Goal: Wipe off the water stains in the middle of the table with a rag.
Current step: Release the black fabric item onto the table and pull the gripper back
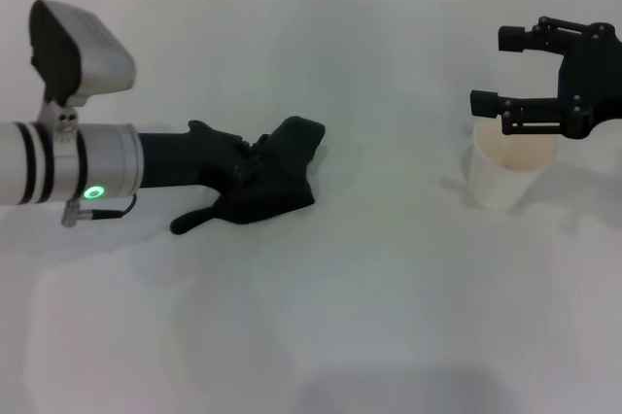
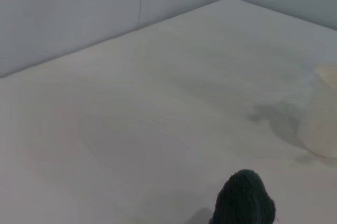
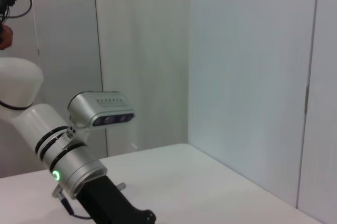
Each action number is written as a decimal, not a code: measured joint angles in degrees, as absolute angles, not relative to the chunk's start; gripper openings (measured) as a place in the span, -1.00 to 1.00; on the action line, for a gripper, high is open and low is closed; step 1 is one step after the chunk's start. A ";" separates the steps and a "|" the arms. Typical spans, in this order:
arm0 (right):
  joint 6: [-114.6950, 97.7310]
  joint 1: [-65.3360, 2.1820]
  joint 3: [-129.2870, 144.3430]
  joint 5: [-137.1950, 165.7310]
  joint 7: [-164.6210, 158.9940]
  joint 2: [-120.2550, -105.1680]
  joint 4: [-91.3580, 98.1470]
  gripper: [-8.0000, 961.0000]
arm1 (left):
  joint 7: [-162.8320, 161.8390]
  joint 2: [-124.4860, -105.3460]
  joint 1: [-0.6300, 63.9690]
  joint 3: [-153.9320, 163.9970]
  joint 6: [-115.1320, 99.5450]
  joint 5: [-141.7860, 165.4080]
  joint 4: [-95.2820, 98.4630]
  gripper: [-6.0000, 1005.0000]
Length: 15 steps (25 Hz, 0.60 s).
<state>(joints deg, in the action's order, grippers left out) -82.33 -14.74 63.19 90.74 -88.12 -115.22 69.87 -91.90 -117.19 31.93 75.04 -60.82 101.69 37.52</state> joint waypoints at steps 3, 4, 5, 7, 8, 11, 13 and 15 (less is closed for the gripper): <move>-82.29 -14.73 63.56 90.11 -88.12 -115.22 69.87 0.78 | -91.68 -117.07 31.24 74.91 -61.72 101.80 37.53 -0.81; -82.22 -14.74 63.70 89.94 -88.11 -115.23 69.87 0.78 | -91.58 -117.07 31.13 74.90 -61.81 101.91 37.53 -0.79; -82.11 -14.74 63.78 89.86 -88.10 -115.23 69.87 0.78 | -91.41 -117.15 31.00 74.88 -61.85 102.28 37.53 -0.76; -81.87 -14.75 63.91 89.82 -88.10 -115.23 69.87 0.78 | -91.29 -117.47 30.96 74.87 -61.73 103.14 37.57 -0.70; -81.66 -14.75 64.05 89.82 -88.11 -115.23 69.87 0.78 | -91.28 -117.65 30.99 74.87 -61.64 103.62 37.65 -0.68; -81.00 -14.76 64.51 89.82 -88.14 -115.23 69.84 0.78 | -91.24 -118.05 30.88 74.84 -61.41 104.63 38.77 -0.51; -80.74 -14.76 64.59 89.82 -88.22 -115.23 69.82 0.78 | -91.25 -118.19 30.63 74.83 -61.36 104.97 39.99 -0.37; -80.60 -14.73 64.59 89.84 -88.29 -115.23 69.80 0.78 | -91.31 -118.29 30.26 74.81 -61.35 105.26 41.48 -0.24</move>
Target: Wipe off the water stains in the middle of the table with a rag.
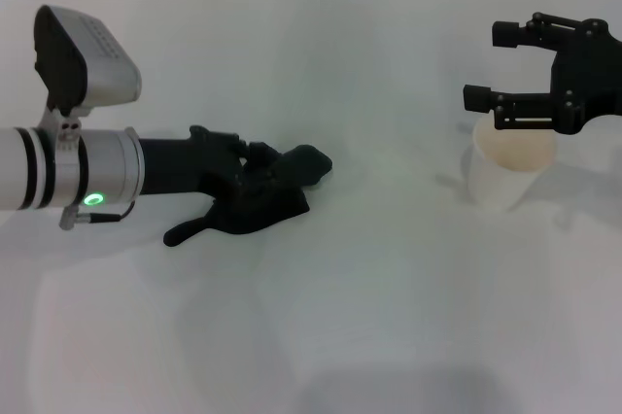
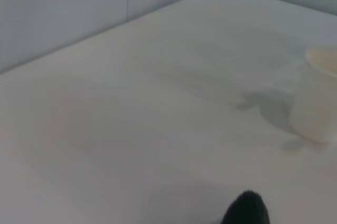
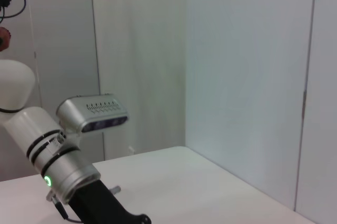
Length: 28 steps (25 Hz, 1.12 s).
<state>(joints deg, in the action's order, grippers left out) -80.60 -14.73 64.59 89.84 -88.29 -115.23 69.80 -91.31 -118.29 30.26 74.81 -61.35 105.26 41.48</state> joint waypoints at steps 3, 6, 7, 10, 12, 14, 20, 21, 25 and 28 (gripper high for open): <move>-80.15 -14.71 64.59 89.97 -88.35 -115.23 69.79 0.78 | -91.43 -118.31 29.91 74.79 -61.59 105.54 43.49 -0.10; -79.99 -14.69 64.40 90.17 -88.42 -115.21 69.78 0.78 | -91.64 -118.31 29.53 74.79 -62.17 105.70 45.81 0.04; -79.95 -14.68 64.33 90.18 -88.44 -115.20 69.78 0.78 | -91.69 -118.30 29.31 74.79 -62.38 105.71 46.53 0.09; -79.86 -14.68 64.17 90.24 -88.65 -115.15 69.78 0.77 | -91.78 -118.30 27.82 74.29 -65.57 105.55 50.61 0.23; -79.79 -14.65 64.12 90.28 -88.94 -115.13 69.78 0.77 | -91.78 -118.42 26.89 72.86 -68.43 105.51 52.98 0.37; -79.70 -14.57 64.10 90.32 -89.17 -115.09 69.78 0.77 | -91.78 -118.69 25.87 69.90 -72.56 105.51 55.30 0.52; -79.38 -14.49 64.07 90.41 -89.37 -115.01 69.05 0.77 | -91.84 -117.91 24.92 59.12 -87.64 105.86 57.33 0.72; -79.32 -14.58 64.06 90.47 -89.42 -114.97 68.77 0.77 | -91.96 -117.35 24.88 57.26 -90.27 106.00 57.24 0.74; -78.85 -14.93 63.99 92.10 -90.30 -114.89 68.23 0.77 | -92.29 -114.88 24.36 53.66 -97.15 106.11 56.89 0.73; -78.75 -15.22 63.98 94.33 -91.53 -114.87 68.60 0.77 | -92.44 -113.23 24.15 52.92 -100.43 106.15 56.88 0.73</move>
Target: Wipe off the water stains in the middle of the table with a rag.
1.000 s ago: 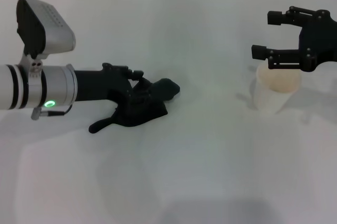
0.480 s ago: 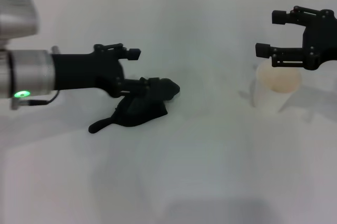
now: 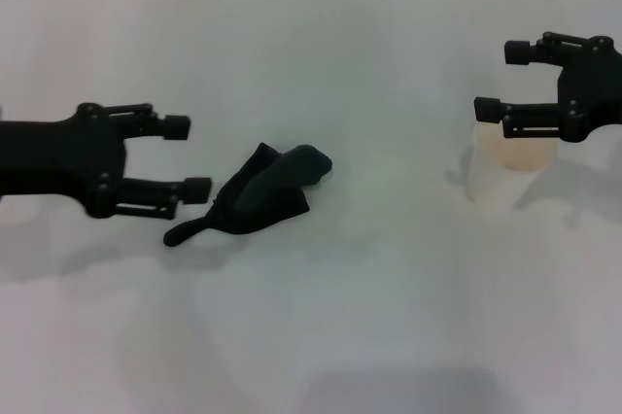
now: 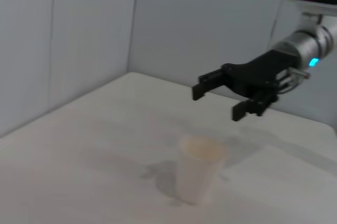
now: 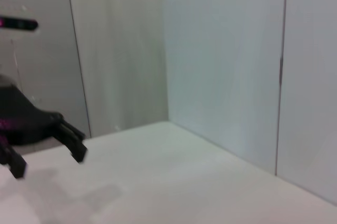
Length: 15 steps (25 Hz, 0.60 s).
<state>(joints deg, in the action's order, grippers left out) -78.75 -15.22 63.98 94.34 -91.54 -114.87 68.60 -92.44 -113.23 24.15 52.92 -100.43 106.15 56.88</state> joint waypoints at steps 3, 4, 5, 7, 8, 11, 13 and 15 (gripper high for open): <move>-79.09 -15.73 64.00 95.32 -92.60 -114.82 68.78 0.77 | -92.42 -112.21 24.04 52.86 -102.04 106.24 56.82 0.73; -79.36 -15.93 64.02 95.77 -93.00 -114.80 68.86 0.77 | -92.33 -112.02 24.03 52.85 -102.44 106.39 56.82 0.73; -79.59 -16.10 64.03 96.24 -93.35 -114.78 68.96 0.77 | -92.21 -111.87 24.04 52.83 -102.82 106.65 56.82 0.73; -80.46 -16.71 64.03 98.66 -94.66 -114.77 69.55 0.77 | -92.13 -111.75 24.24 52.83 -103.45 107.43 56.82 0.73; -80.86 -16.95 64.00 99.82 -95.30 -114.78 69.91 0.77 | -92.11 -111.75 24.39 52.86 -103.72 107.90 56.82 0.73; -82.30 -17.41 63.98 102.16 -96.47 -114.83 71.08 0.77 | -92.06 -112.14 25.03 53.10 -104.04 109.93 56.82 0.72; -83.21 -17.46 63.98 102.45 -96.65 -114.81 71.67 0.77 | -92.02 -112.40 25.18 53.09 -103.93 110.40 56.82 0.72; -83.66 -17.47 63.98 102.72 -97.04 -114.66 71.94 0.77 | -91.97 -112.73 25.19 52.99 -103.74 110.72 56.76 0.72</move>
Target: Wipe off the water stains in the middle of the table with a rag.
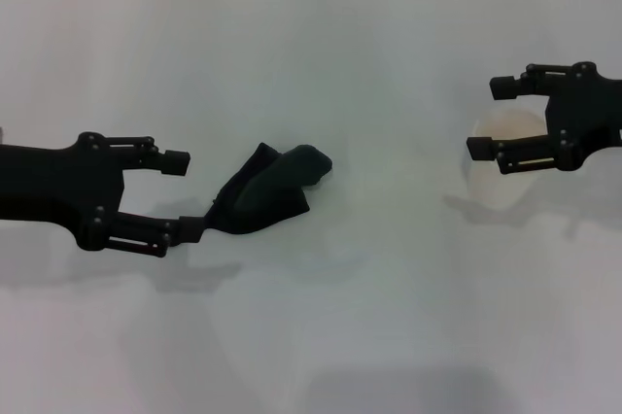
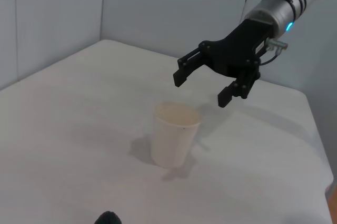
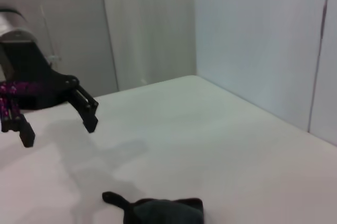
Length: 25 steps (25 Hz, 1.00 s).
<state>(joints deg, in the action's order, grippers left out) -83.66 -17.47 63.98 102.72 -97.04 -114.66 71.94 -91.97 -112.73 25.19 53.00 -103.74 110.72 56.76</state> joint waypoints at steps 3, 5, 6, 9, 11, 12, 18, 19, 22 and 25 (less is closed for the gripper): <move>-83.98 -17.36 63.97 104.00 -98.13 -114.21 72.58 0.77 | -91.86 -113.09 25.27 52.87 -103.70 111.13 56.73 0.72; -84.40 -17.42 63.92 105.11 -98.68 -114.09 72.87 0.77 | -91.45 -113.35 25.36 52.86 -103.63 111.27 56.42 0.72; -84.55 -17.50 63.91 105.59 -98.89 -114.10 72.91 0.77 | -91.06 -113.47 25.43 52.85 -103.51 111.30 56.09 0.72; -84.71 -17.59 63.90 106.11 -99.19 -114.25 73.30 0.77 | -90.21 -113.70 25.64 52.89 -102.72 111.36 54.98 0.72; -84.84 -17.49 63.89 106.17 -99.41 -114.32 73.88 0.77 | -89.79 -113.74 25.84 52.92 -102.26 111.39 54.21 0.72; -84.85 -17.43 63.89 106.17 -99.43 -114.32 74.05 0.77 | -89.55 -113.77 25.97 52.92 -102.14 111.39 53.77 0.72; -85.03 -17.30 63.89 106.18 -99.54 -114.13 74.42 0.77 | -89.31 -114.18 26.20 52.86 -102.04 111.39 53.15 0.72; -85.10 -17.25 63.89 106.18 -99.56 -114.13 74.41 0.77 | -89.39 -114.27 26.20 52.85 -102.03 111.36 53.18 0.72; -85.49 -17.16 63.89 106.18 -99.57 -114.11 74.45 0.77 | -89.48 -114.39 26.19 52.83 -102.03 111.19 53.23 0.72; -86.02 -17.14 63.55 106.18 -99.58 -114.11 74.45 0.77 | -89.52 -114.45 26.19 52.82 -102.03 111.14 53.25 0.72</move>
